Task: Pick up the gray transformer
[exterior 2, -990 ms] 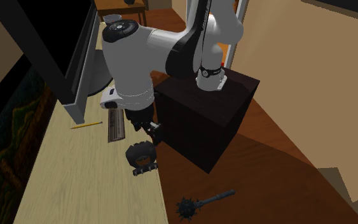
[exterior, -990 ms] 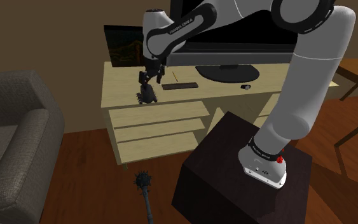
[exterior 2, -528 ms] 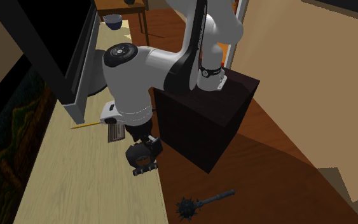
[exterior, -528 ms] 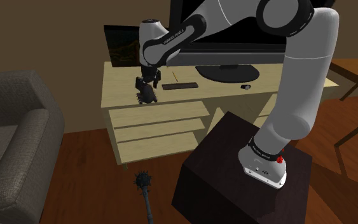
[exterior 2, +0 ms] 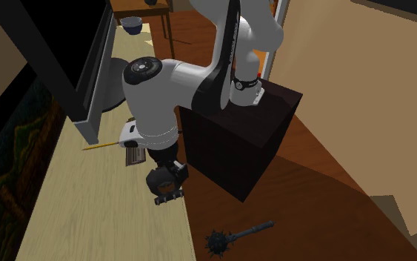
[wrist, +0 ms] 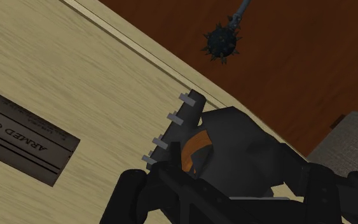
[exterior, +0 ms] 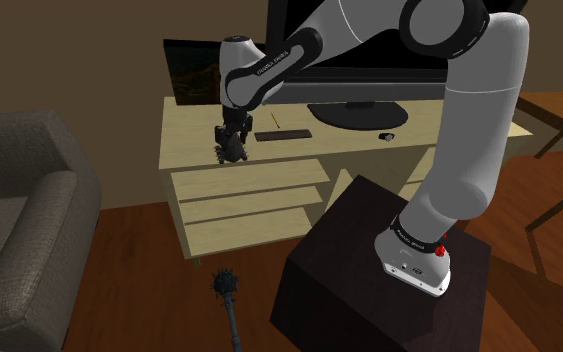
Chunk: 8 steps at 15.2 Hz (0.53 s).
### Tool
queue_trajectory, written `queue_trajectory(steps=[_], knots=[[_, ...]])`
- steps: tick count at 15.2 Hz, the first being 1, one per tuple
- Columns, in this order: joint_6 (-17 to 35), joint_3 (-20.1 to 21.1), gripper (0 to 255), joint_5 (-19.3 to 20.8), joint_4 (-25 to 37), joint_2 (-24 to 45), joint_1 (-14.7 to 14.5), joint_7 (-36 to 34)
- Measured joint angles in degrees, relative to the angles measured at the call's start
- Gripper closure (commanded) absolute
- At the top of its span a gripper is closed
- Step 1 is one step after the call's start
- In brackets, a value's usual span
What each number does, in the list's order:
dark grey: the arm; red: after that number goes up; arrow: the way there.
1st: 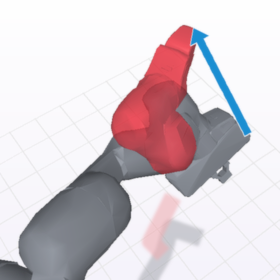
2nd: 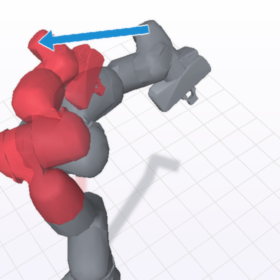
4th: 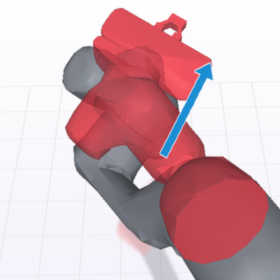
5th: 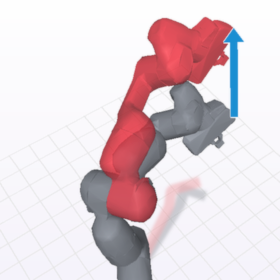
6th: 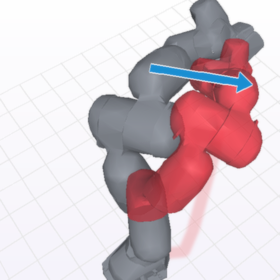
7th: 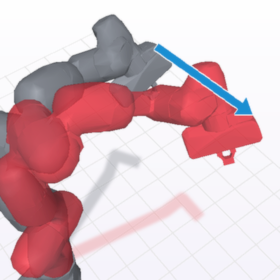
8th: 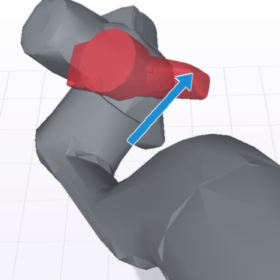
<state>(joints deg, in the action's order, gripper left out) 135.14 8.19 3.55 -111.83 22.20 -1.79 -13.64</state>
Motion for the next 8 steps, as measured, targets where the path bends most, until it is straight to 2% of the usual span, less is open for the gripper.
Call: queue_trajectory(steps=[8], knots=[[-1.29,0.11,255,-0.24,0.36,-0.90,0.13,0.25]])
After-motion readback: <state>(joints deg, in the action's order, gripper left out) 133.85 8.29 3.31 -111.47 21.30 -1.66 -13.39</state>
